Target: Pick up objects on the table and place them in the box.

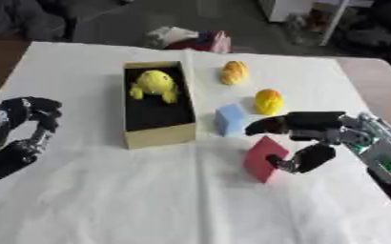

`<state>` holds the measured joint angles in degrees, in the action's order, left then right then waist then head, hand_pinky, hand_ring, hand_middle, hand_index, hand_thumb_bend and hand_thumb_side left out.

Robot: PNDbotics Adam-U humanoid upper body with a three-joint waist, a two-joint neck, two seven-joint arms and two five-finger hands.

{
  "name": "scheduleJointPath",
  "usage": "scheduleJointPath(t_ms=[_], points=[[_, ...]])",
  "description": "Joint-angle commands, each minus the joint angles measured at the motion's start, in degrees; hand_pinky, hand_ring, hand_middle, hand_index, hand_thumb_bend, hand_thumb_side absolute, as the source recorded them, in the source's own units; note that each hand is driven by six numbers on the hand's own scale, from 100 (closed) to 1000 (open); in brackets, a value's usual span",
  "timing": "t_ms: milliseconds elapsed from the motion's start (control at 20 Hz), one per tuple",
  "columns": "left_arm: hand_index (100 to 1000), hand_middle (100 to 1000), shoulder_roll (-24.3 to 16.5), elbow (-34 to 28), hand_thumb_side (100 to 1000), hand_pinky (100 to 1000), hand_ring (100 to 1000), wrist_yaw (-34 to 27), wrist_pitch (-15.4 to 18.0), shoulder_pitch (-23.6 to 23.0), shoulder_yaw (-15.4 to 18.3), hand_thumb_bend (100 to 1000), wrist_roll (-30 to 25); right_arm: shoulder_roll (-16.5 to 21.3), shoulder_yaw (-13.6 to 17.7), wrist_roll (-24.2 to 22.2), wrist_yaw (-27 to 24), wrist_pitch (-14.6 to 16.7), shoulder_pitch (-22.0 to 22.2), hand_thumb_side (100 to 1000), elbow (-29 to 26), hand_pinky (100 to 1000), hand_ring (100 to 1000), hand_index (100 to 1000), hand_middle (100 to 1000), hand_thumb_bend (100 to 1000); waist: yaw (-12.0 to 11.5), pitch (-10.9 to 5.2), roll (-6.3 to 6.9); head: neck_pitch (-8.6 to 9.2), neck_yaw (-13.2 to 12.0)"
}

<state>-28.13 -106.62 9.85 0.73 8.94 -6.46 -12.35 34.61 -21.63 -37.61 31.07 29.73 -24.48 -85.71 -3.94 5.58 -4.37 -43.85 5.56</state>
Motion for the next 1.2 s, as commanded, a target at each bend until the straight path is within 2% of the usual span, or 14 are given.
scheduleJointPath(t_ms=[50,400,750,1200], points=[[771,624,-0.50,-0.58,615,791,609,-0.24,0.07,0.46,0.20,100,-0.27,2.28,-0.84,-14.35,0.86,15.90,-0.74,413,-0.50,896,934,1000,973,100,-0.07,-0.77,0.13,-0.27,0.13],[771,624,-0.66,-0.51,615,791,610,-0.18,0.10,0.41,0.21,100,-0.32,4.91,-1.39,-14.36,-0.95,17.03,0.00,397,-0.88,894,932,1000,969,100,0.01,-0.84,-0.03,-0.27,0.05],[771,625,-0.79,-0.40,615,791,610,-0.15,0.15,0.38,0.17,100,-0.40,7.87,-1.63,-14.36,-3.33,16.23,0.86,504,-2.34,895,936,1000,972,100,0.06,-0.88,-0.24,-0.27,0.21],[771,625,-0.84,-0.34,616,791,611,-0.15,0.22,0.43,0.03,100,-0.63,7.50,-2.77,-14.36,1.71,15.11,0.64,366,0.23,893,940,1000,981,100,-0.05,-0.85,-0.23,-0.27,0.43]])
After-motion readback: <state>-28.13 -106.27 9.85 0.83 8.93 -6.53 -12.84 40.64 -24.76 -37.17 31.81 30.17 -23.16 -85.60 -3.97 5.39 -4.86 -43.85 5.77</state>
